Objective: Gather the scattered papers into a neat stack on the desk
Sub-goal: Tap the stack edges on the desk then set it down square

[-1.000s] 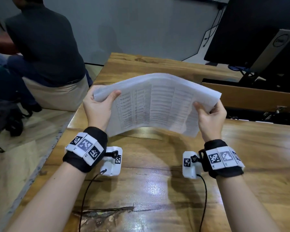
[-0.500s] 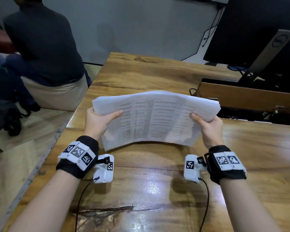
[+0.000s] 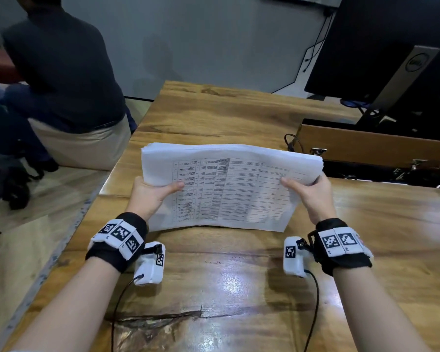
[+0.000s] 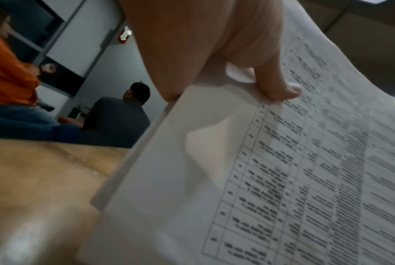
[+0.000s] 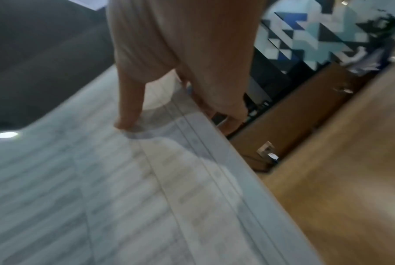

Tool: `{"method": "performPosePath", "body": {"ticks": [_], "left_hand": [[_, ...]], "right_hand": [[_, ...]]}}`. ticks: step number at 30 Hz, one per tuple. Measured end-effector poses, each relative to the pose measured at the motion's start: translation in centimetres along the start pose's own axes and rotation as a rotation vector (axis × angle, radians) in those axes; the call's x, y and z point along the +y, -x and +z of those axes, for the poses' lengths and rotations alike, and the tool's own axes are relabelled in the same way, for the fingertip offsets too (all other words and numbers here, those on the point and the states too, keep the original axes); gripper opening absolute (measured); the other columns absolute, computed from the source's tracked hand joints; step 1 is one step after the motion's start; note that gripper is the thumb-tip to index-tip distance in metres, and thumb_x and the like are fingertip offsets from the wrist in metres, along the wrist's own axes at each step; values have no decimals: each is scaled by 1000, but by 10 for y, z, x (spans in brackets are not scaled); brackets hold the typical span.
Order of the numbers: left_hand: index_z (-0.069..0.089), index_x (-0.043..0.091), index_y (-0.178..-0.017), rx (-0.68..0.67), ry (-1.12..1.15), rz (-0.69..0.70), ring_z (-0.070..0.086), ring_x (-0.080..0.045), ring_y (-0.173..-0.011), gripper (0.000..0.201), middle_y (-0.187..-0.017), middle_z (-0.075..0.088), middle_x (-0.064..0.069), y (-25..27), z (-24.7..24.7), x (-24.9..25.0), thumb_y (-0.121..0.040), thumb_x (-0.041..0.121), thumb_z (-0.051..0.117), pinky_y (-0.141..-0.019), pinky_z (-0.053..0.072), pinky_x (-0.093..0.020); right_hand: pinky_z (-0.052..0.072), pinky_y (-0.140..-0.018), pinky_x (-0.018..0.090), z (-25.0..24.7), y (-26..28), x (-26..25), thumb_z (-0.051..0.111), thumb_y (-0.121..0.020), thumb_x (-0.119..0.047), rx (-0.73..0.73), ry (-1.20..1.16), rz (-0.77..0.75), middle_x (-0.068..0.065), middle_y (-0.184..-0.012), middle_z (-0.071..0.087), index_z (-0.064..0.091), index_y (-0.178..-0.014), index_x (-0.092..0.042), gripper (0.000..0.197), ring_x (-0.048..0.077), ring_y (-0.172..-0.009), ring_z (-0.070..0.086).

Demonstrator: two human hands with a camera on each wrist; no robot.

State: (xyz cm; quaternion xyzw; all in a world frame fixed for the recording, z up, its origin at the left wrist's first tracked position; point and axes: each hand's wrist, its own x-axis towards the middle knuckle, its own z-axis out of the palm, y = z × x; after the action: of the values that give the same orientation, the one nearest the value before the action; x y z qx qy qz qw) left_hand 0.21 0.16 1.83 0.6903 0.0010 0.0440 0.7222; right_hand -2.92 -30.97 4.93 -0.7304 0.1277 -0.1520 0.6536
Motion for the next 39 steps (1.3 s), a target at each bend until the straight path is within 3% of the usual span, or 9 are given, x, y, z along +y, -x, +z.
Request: {"method": "performPosePath", "body": {"ticks": [4,6,9,11,13,17,21,29,39], "left_hand": [[65,19,-81,-53,0,43,68,10,-69,30,-65,72,24,-6,4,15,-69,-7,73,-62,50,-5],[66,18,-77,-87,-28,69,67,11,-67,28,-63,71,24,-12,10,27,-67,-7,75,-61,49,-5],[67,18,-77,-159,-72,123,66,11,-68,28,-64,72,23,-16,18,44,-67,-7,75,-61,50,-7],[66,18,-76,-191,-104,140,64,13,-65,27,-63,71,21,-19,17,52,-69,-7,74,-59,49,-5],[65,18,-72,-196,-158,130,62,16,-60,22,-58,69,23,-23,9,52,-69,-1,76,-55,46,-2],[66,17,-77,-119,-152,32,64,5,-67,20,-64,72,17,-26,-12,37,-66,6,79,-62,52,-8],[64,15,-83,11,221,3,67,-15,-80,38,-78,73,6,-26,2,41,-51,26,81,-67,55,-22],[66,7,-102,73,157,254,66,12,-74,23,-82,70,21,-25,60,101,-79,6,69,-80,54,-13],[64,9,-101,-57,61,265,66,10,-74,30,-90,67,8,-8,63,101,-72,4,74,-71,54,-12]], "right_hand": [[20,-113,41,16,-4,-45,83,-61,-37,127,670,-408,6,-148,29,28,-145,-21,101,19,-136,29],[11,-113,45,34,-2,-66,80,-59,-48,-29,870,-548,2,-146,37,37,-141,-24,96,18,-137,30],[31,-97,39,62,-3,-84,75,-68,-45,-334,972,-553,-12,-78,59,57,-76,-29,25,21,-89,52],[32,-61,28,68,-8,-86,76,-71,-35,-420,862,-548,-11,-51,37,35,-51,-26,47,18,-61,37],[25,-52,29,67,-12,-86,79,-69,-27,-378,697,-560,-10,-49,34,33,-49,-24,50,14,-55,31],[38,-62,24,45,-21,-89,79,-69,-14,-303,363,-479,-18,-57,58,66,-67,-23,15,2,-61,49],[46,-59,17,35,-20,-89,76,-72,-7,-221,98,-421,-18,-58,66,66,-68,-20,17,-1,-58,57],[53,-70,15,42,-4,-75,64,-82,2,-58,-217,-373,-17,-79,74,63,-93,-16,22,-1,-80,69],[54,-82,20,36,3,-74,66,-82,-4,2,-190,-312,1,-109,62,46,-120,-7,43,9,-98,62]]}}
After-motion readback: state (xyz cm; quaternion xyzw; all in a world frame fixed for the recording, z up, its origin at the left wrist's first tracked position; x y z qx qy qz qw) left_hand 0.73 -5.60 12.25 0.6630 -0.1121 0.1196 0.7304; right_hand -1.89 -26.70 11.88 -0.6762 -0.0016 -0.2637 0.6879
